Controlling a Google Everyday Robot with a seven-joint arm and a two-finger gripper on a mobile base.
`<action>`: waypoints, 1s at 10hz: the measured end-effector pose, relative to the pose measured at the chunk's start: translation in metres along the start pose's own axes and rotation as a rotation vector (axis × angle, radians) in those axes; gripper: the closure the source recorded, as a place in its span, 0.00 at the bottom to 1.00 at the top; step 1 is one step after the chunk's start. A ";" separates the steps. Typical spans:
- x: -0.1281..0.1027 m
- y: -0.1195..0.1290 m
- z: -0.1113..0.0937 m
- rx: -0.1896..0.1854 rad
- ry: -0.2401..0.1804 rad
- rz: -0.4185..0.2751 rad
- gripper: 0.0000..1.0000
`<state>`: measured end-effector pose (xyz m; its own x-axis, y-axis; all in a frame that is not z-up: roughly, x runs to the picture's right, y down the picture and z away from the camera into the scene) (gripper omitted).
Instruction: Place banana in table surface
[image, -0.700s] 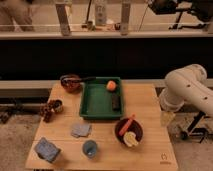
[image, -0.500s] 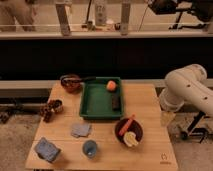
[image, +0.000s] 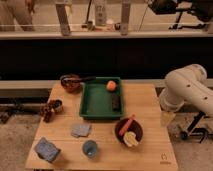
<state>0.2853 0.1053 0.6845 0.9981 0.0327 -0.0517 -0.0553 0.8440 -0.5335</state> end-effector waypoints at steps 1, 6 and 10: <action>0.000 0.000 0.000 0.000 0.000 0.000 0.20; 0.000 0.000 0.000 0.000 0.001 -0.001 0.20; -0.030 0.011 0.014 -0.010 0.015 -0.107 0.20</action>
<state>0.2550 0.1213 0.6923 0.9979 -0.0650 -0.0068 0.0508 0.8370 -0.5448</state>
